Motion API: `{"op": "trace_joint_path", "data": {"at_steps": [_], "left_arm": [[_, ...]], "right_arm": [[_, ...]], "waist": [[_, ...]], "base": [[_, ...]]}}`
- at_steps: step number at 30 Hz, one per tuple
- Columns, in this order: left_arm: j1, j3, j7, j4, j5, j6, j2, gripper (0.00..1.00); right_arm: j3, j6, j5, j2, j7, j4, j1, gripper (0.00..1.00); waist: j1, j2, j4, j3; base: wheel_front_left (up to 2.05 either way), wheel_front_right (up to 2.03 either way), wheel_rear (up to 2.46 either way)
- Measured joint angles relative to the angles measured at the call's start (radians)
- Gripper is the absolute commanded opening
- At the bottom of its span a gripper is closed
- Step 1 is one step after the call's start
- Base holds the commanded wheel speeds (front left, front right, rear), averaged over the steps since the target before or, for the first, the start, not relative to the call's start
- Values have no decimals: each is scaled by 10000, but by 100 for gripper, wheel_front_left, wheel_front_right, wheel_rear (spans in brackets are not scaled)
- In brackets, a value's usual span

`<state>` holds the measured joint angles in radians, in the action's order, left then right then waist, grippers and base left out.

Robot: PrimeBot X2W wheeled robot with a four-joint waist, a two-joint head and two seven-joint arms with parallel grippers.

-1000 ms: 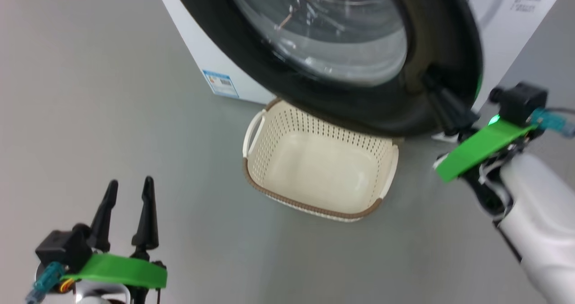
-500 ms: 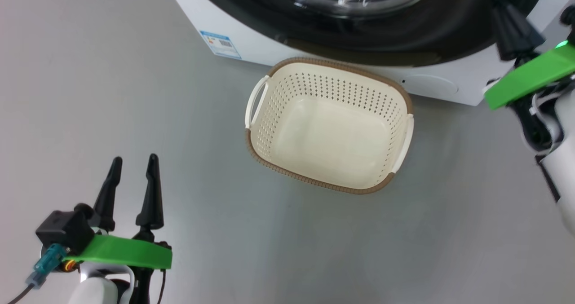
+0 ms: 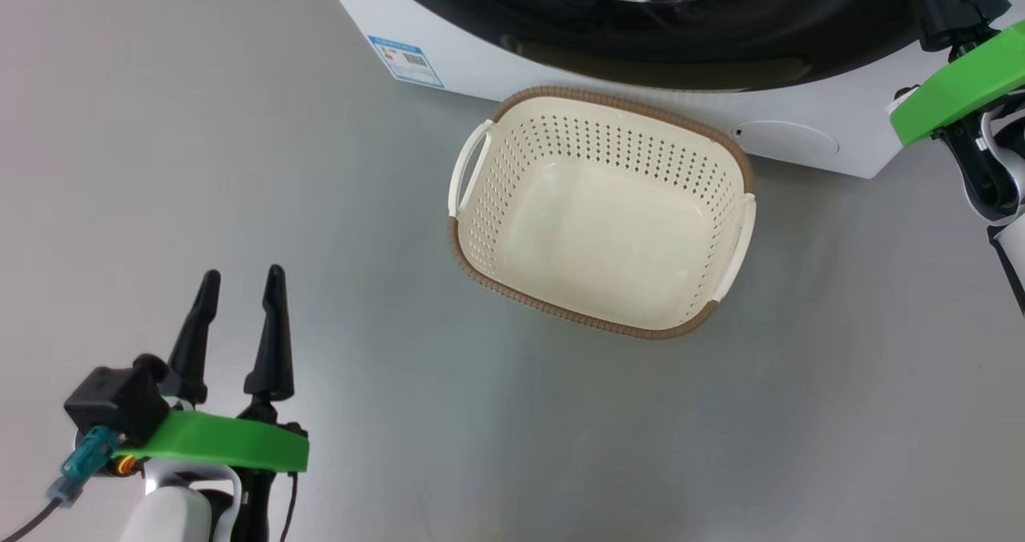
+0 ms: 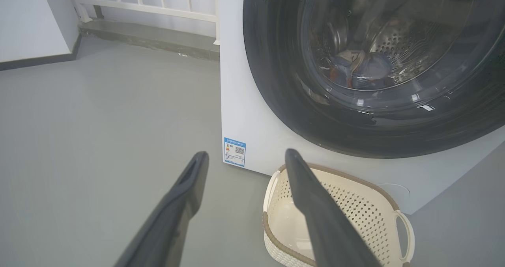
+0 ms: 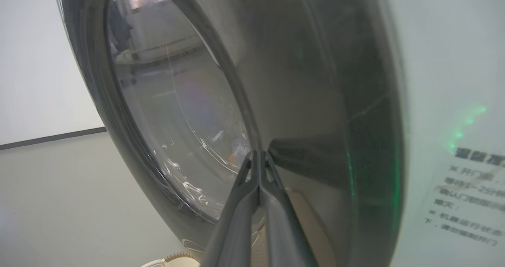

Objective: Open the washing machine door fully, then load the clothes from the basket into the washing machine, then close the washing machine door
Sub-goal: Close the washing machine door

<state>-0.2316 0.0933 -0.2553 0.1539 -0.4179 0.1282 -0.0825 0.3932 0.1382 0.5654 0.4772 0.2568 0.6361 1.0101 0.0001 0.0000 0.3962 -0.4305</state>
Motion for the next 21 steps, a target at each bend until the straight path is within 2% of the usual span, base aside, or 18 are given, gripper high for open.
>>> {"op": "trace_joint_path", "data": {"at_steps": [9, 10, 13, 21], "left_arm": [[1, 2, 0, 98, 0, 0, -19, 100], [2, 0, 0, 105, 0, 0, -33, 100], [11, -2, 0, 144, 0, 0, -86, 100], [236, -21, 0, 201, 2, 0, -316, 100]], "right_arm": [[27, -17, 15, 2, 2, -50, -368, 0], [31, -19, 15, -13, 2, -105, -512, 10], [77, -50, 17, -128, 0, -324, -972, 100], [146, -50, 84, -451, 2, -1120, -2149, 100]], "waist": [[0, 0, -207, 456], [0, 0, -241, 529], [0, 0, -356, 775], [0, 0, -812, 1547]], "base": [[0, 0, 0], [0, 0, 0], [0, 0, 0], [0, 0, 0]]}}
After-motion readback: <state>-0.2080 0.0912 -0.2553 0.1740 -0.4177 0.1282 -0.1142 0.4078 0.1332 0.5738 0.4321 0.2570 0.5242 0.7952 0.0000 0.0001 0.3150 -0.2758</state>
